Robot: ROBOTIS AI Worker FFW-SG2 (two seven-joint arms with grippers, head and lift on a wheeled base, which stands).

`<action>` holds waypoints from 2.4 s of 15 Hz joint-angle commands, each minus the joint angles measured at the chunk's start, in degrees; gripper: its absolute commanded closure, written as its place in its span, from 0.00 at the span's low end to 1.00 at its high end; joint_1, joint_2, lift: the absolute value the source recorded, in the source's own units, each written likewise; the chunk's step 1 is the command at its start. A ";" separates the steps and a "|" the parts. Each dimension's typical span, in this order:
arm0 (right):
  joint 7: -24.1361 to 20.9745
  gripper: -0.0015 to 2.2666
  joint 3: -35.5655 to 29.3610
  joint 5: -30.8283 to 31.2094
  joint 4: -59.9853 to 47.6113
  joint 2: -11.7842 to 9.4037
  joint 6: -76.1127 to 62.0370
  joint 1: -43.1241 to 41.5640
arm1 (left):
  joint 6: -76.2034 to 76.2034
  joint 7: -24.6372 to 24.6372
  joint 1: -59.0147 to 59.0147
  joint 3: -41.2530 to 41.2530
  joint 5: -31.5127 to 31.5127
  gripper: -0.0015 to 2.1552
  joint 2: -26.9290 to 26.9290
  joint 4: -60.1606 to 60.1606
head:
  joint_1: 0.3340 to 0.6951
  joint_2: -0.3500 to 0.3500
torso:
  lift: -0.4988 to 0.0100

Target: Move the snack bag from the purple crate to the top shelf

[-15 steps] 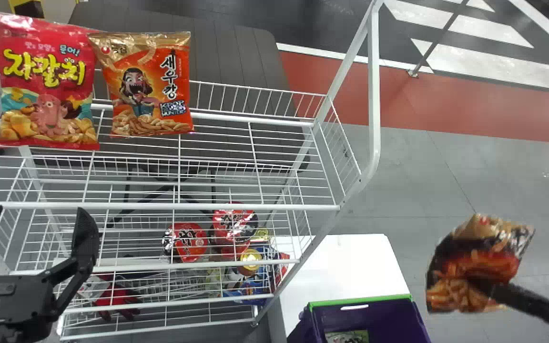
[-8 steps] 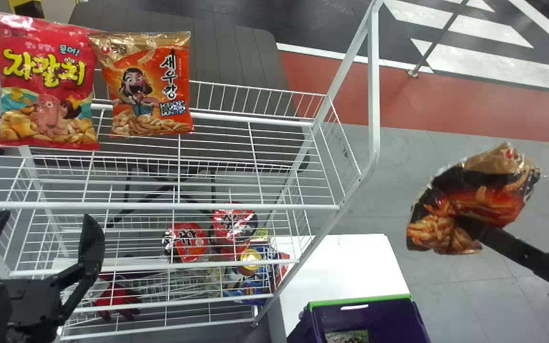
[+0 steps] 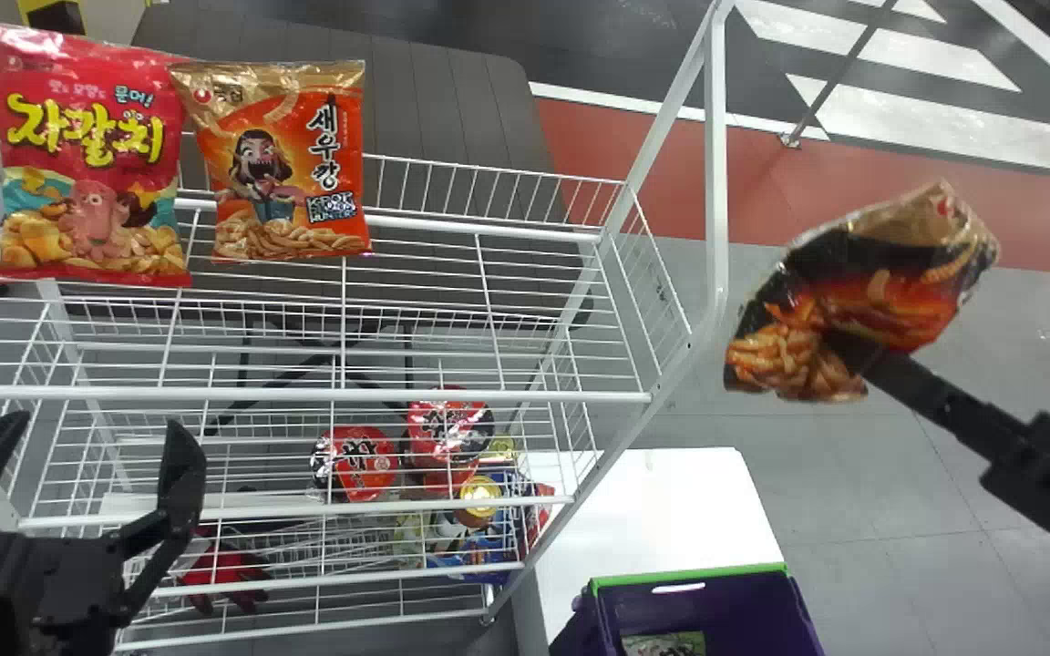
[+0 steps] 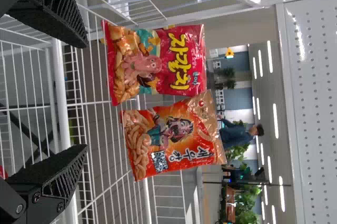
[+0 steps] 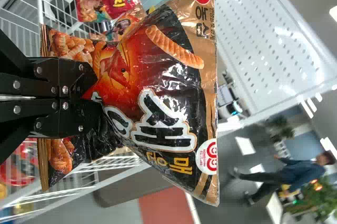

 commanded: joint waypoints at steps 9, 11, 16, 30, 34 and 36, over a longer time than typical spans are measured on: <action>-4.25 0.65 22.44 0.53 16.02 0.23 -35.74 -0.27 | 0.17 -0.44 -0.75 -0.48 0.50 0.07 0.02 1.01 | 1.00 0.15 | 0.98; -5.75 0.65 25.96 1.76 19.01 0.23 -40.31 -0.27 | 0.17 -0.53 -0.84 -0.48 0.59 0.07 0.11 0.92 | 1.00 0.19 | 0.98; -9.17 0.65 35.19 4.58 27.62 0.23 -49.09 -0.63 | 0.17 -1.32 -1.55 -0.48 0.94 0.07 0.28 1.54 | 1.00 0.28 | 0.98; -27.01 0.65 52.41 14.77 49.42 0.23 -62.45 -12.14 | -1.06 -2.02 -2.51 0.31 2.61 0.07 0.81 3.30 | 1.00 0.47 | 0.98; -31.76 0.65 53.99 15.83 56.10 0.23 -63.33 -16.89 | -2.12 -2.02 -2.78 0.66 3.23 0.07 0.81 4.35 | 1.00 0.48 | 0.98; -33.17 0.65 54.61 15.56 57.42 0.23 -61.93 -17.85 | -2.29 -2.02 -3.04 0.66 3.40 0.07 0.72 4.61 | 1.00 0.49 | 0.98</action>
